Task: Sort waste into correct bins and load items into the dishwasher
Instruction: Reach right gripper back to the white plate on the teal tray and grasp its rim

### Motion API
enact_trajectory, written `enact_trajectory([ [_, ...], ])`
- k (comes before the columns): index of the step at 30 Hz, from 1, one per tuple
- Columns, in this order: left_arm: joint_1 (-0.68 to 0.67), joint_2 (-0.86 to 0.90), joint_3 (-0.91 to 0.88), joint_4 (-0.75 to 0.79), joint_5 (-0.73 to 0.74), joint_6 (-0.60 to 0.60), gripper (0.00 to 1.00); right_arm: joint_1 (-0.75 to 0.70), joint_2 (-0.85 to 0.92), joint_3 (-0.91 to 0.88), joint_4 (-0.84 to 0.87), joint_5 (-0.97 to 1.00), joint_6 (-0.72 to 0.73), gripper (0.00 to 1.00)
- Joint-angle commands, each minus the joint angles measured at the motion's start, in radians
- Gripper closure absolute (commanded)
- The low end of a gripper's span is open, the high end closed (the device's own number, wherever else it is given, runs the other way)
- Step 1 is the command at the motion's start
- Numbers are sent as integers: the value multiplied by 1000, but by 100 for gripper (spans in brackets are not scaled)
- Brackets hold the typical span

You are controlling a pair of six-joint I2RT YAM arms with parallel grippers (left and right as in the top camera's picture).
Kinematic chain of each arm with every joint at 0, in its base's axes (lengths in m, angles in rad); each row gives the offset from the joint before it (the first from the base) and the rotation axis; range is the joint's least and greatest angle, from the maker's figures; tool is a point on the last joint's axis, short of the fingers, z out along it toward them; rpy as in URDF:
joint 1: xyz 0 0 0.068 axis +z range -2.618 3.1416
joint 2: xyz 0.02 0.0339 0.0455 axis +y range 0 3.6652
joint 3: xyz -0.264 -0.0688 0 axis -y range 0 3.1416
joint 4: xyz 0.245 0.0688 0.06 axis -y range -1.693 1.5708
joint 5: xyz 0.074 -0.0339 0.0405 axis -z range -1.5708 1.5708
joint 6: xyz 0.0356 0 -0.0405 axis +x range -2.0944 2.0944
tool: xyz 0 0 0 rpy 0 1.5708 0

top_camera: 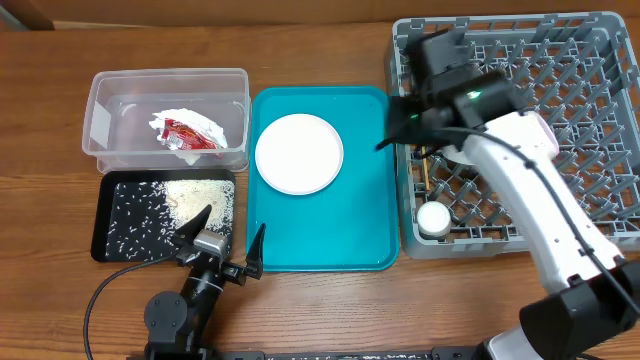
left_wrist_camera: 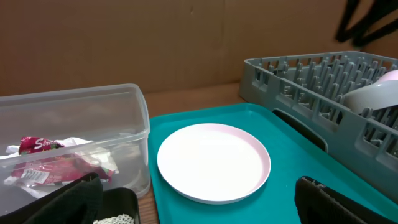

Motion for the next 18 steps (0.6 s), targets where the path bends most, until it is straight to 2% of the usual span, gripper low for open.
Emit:
enact_trajectory([
  [1, 6, -10, -3, 0, 4, 12, 0, 80, 46, -87, 93, -143, 35, 64],
  [6, 6, -10, -3, 0, 4, 12, 0, 156, 142, -245, 354, 21, 163, 58],
  [11, 6, -10, -3, 0, 4, 12, 0, 156, 249, -296, 470, 70, 264, 59],
  [14, 6, -10, -3, 0, 4, 12, 0, 158, 318, -296, 515, 33, 264, 66],
  [16, 6, -10, -3, 0, 4, 12, 0, 160, 341, -296, 510, 22, 264, 75],
  [18, 6, -10, -3, 0, 4, 12, 0, 163, 347, -296, 488, 23, 262, 94],
])
